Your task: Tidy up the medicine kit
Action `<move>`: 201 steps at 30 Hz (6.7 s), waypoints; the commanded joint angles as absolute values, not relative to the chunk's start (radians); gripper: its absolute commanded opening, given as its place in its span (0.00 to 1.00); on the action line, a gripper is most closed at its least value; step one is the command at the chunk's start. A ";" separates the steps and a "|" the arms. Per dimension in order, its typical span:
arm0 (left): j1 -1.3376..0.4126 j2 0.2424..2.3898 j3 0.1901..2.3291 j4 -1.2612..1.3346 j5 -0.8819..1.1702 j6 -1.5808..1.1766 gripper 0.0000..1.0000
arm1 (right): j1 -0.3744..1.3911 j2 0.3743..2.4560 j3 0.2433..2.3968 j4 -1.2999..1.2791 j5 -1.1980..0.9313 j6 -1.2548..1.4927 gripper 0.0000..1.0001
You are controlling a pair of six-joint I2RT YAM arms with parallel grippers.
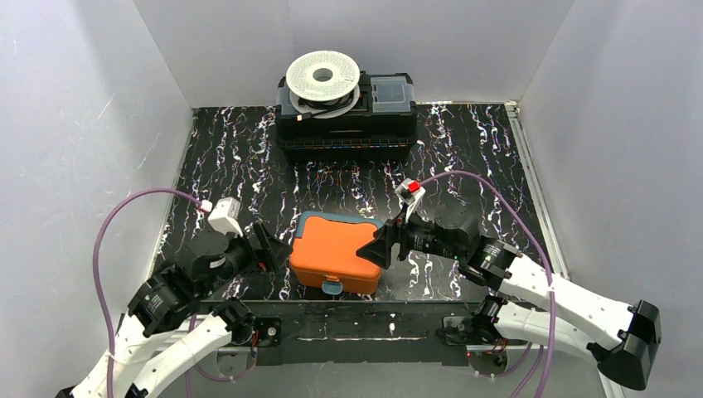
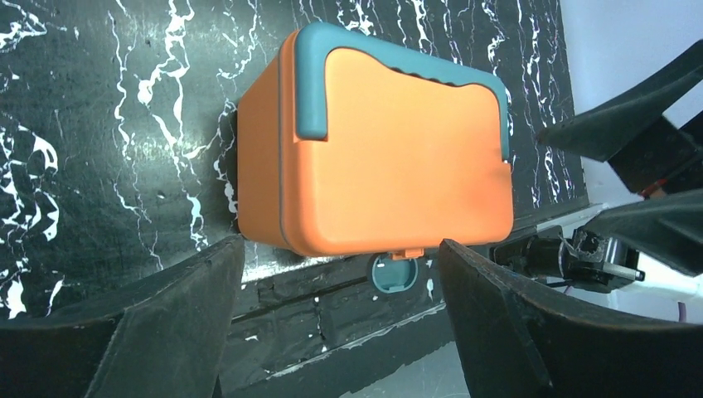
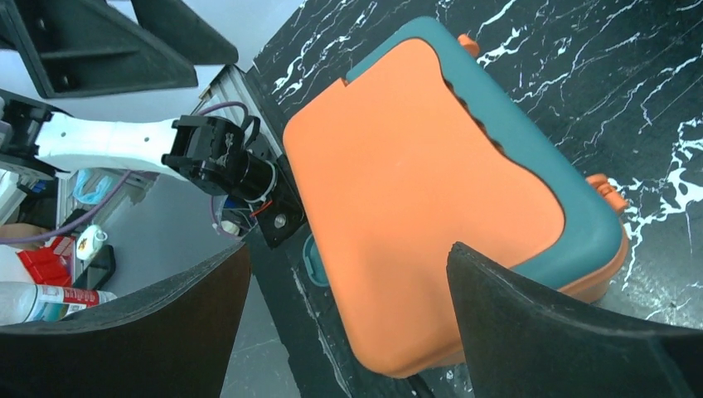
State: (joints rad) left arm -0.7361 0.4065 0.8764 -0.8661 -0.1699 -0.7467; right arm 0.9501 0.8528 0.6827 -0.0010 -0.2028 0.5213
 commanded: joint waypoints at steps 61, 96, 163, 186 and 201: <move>-0.565 1.165 0.973 -0.709 0.069 -0.492 0.76 | 1.176 1.153 0.781 -0.121 0.513 0.997 0.63; -0.557 0.792 0.763 -0.713 0.206 -0.646 0.79 | 0.899 0.977 0.699 -0.135 0.016 0.801 0.72; -0.557 0.787 0.725 -0.705 0.195 -0.590 0.82 | 0.807 1.087 0.408 0.427 -0.201 1.057 0.35; -0.557 0.813 0.722 -0.703 0.196 -0.586 0.82 | 0.807 1.003 0.612 0.034 -0.137 0.865 0.03; -0.557 0.842 0.720 -0.691 0.206 -0.583 0.81 | 0.821 1.117 0.840 -0.227 -0.198 0.685 0.05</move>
